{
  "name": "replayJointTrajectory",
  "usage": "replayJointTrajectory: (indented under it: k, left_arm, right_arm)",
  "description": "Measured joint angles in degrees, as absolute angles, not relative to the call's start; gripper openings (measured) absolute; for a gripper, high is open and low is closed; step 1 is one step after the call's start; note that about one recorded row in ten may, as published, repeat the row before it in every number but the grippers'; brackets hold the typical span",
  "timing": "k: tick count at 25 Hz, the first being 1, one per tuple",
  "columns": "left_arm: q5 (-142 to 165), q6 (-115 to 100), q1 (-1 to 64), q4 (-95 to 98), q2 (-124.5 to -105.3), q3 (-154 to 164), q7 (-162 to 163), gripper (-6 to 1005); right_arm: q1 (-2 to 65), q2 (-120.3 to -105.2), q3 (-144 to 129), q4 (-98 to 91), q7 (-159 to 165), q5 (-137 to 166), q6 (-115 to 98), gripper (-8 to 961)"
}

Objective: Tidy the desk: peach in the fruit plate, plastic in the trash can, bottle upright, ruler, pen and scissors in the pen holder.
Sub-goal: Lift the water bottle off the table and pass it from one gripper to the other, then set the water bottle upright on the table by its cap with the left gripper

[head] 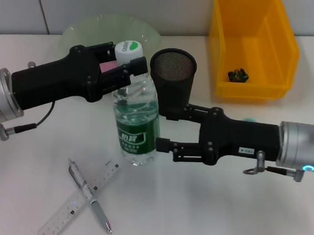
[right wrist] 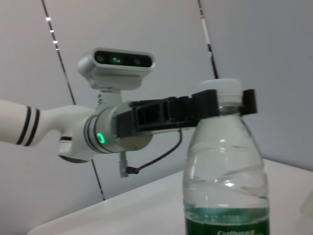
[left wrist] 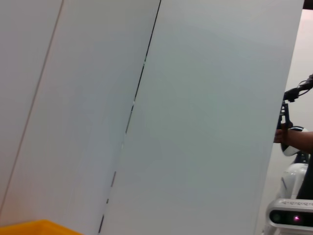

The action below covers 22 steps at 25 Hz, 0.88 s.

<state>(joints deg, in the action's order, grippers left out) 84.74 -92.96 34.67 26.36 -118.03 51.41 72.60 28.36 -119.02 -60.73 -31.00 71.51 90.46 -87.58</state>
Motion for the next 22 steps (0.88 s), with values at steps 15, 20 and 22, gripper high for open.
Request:
replayJointTrajectory:
  k: [15, 20, 22]
  left_arm:
    - [84.2, -85.0, 30.4, 28.2, -118.06, 43.8, 63.5, 443]
    - [82.7, -82.1, 30.0, 25.3, -118.52, 41.8, 57.1, 445]
    - [81.2, -81.7, 30.0, 23.2, -118.49, 41.0, 54.3, 446]
  right_arm:
    - [24.1, -118.91, -57.2, -33.4, 72.0, 90.5, -87.2, 807]
    - [23.7, -118.91, -56.5, -33.3, 72.0, 90.5, -87.2, 807]
    - [23.6, -118.91, -56.1, -33.3, 72.0, 90.5, -87.1, 807]
